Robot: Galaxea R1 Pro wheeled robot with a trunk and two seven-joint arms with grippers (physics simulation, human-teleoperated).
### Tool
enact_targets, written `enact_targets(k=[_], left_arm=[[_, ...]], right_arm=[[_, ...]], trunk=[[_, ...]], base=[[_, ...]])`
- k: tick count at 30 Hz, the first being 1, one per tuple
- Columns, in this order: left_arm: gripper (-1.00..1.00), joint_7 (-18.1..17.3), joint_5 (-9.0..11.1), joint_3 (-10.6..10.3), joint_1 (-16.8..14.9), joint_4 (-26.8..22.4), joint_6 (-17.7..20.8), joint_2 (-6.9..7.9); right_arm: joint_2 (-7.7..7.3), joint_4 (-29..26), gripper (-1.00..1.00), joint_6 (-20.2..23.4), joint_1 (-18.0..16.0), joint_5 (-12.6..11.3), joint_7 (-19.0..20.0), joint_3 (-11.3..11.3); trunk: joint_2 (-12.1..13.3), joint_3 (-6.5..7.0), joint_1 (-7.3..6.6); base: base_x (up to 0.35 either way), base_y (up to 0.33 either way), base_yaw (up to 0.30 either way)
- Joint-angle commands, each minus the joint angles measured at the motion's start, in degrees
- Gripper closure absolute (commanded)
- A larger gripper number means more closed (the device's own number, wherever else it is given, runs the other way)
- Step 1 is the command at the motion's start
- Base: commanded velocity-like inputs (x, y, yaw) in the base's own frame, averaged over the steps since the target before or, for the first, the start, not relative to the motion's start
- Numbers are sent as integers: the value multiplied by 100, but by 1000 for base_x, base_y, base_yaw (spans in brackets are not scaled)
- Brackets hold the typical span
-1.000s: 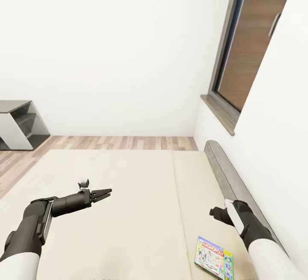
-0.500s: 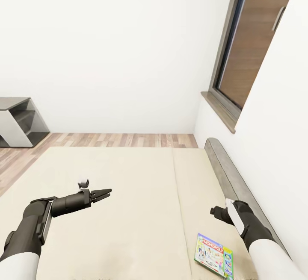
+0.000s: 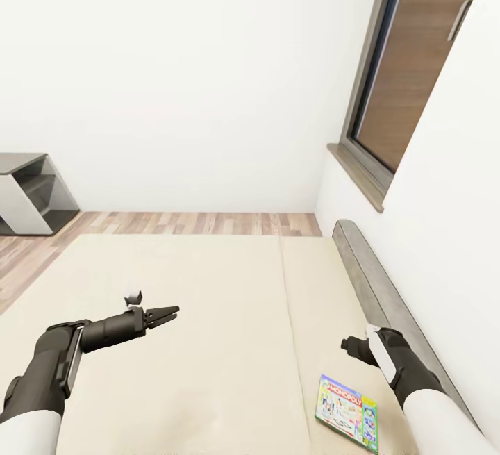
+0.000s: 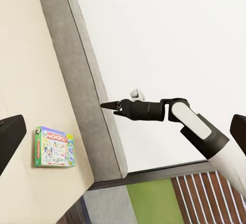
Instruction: Put all the toys in the child's room - the three board games (two on the bed and one on the table), the two jigsaw puzzles on the table, and the tennis ball on the table - inside the toy box on the table in the child's room.
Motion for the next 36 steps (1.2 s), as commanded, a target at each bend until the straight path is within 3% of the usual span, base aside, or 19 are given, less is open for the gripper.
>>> enact_targets(k=[1, 6, 9, 13, 18, 25, 36], left_arm=[[-100, -51, -60, 4, -6, -6, 62, -7], [-100, -51, -66, -4, -5, -37, 59, -28], [-100, -51, -60, -35, 19, -308, -12, -50], [-100, -51, -51, -297, 325, -1388, -79, -167], [-100, -51, -35, -610, 854, -2269, -86, -233], [-100, -51, -26, -975, 1043, -2498, -86, -248], [-100, -51, -32, -1004, 1074, -2510, -75, -214]], right_arm=[[-2, -9, -100, 19, -4, -61, -44, -1], [-5, -9, -100, 18, -4, -61, -44, -4], [-6, -10, -100, 18, -4, -61, -40, -10], [-1, -10, -100, 18, -4, -61, -28, -16], [-3, -11, -100, 18, -4, -61, -15, -6], [-11, -11, -100, 19, -5, -61, -10, -13], [-92, -4, -100, 12, -8, -68, -3, -38]], trunk=[[-12, -20, 3], [-12, -63, 3], [-12, -89, 3], [-12, -123, 3], [-12, -165, 3], [-12, -225, 3], [-12, -319, 3]], base=[[0, 0, 0], [0, 0, 0], [0, 0, 0], [0, 0, 0], [0, 0, 0], [0, 0, 0], [0, 0, 0]])
